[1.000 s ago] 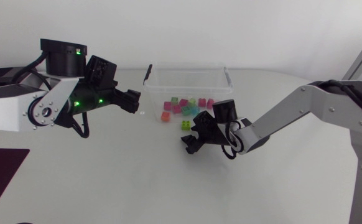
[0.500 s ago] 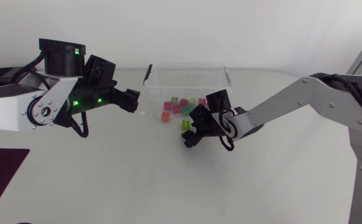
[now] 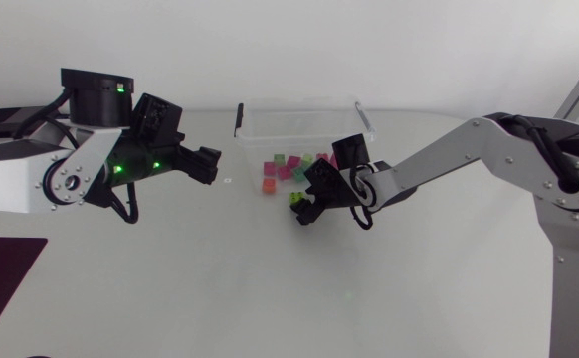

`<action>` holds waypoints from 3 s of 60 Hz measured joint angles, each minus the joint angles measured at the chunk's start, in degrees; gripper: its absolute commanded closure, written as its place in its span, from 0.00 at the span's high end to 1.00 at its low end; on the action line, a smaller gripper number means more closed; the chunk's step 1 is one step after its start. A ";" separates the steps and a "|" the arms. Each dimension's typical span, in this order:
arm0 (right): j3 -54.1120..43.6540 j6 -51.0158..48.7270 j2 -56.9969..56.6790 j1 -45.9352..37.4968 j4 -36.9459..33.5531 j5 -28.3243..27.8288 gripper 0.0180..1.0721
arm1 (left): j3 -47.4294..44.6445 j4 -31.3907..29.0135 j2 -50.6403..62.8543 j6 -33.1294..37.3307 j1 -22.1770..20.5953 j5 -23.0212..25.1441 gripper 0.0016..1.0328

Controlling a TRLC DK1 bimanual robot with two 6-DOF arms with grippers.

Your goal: Pick up the duplo bricks and place them in the container

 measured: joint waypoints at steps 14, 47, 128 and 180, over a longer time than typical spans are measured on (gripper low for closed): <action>1.92 -0.15 1.38 -0.02 -0.15 -0.37 0.78 | -0.33 0.68 0.04 0.00 0.15 0.22 0.94; 2.23 -0.37 1.57 -0.02 -0.85 -1.97 0.21 | -0.37 0.87 0.13 0.22 0.74 0.39 0.94; 13.40 6.21 -13.57 -6.25 -7.76 5.75 0.83 | -5.09 1.44 -9.49 0.24 3.89 -2.03 0.95; -30.27 6.60 -59.12 -18.86 7.65 13.70 0.93 | -20.79 8.04 -31.01 0.81 8.68 -8.92 0.95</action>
